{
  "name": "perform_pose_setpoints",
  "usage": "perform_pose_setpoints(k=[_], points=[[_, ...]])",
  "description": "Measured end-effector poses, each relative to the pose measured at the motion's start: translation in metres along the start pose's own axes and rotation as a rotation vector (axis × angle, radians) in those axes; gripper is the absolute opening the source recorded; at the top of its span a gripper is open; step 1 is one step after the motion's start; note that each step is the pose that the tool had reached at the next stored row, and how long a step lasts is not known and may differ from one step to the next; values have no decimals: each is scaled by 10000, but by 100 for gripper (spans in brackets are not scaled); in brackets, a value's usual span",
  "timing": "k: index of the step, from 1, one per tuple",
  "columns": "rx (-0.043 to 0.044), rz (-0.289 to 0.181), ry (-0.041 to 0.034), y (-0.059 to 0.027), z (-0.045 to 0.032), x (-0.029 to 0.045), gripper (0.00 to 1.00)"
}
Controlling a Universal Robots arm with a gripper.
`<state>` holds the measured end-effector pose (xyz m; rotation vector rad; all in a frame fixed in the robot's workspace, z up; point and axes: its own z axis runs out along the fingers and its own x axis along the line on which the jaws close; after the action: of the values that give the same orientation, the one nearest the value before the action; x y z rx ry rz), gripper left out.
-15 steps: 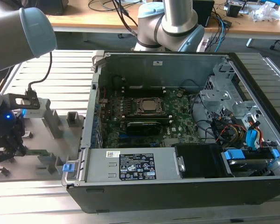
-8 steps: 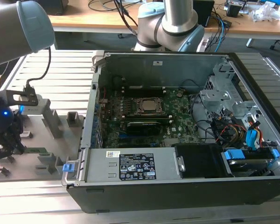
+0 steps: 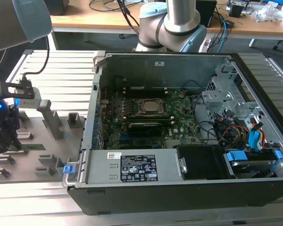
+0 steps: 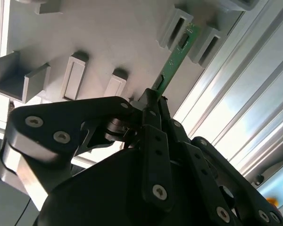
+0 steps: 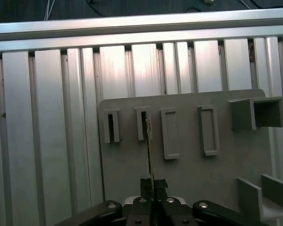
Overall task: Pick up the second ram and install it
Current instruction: 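Pick up the second ram and move it above second insertion slot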
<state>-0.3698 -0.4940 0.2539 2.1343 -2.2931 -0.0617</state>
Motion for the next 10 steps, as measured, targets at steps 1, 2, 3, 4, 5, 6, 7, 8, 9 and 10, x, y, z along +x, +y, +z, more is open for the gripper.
perform_pose_setpoints(k=[1,2,3,4,5,6,7,8,9,10], points=[[0,0,1,1,-26,-1,14],[0,0,1,2,-43,-2,14],[0,0,1,2,-70,-3,14],[0,0,1,3,-86,-4,14],[0,0,0,4,-101,-4,14],[-1,0,1,5,-127,-6,14],[0,0,1,6,-165,-9,14],[1,0,0,7,-189,-10,14],[0,0,1,8,-210,-12,14],[0,0,0,9,-234,-15,14]])
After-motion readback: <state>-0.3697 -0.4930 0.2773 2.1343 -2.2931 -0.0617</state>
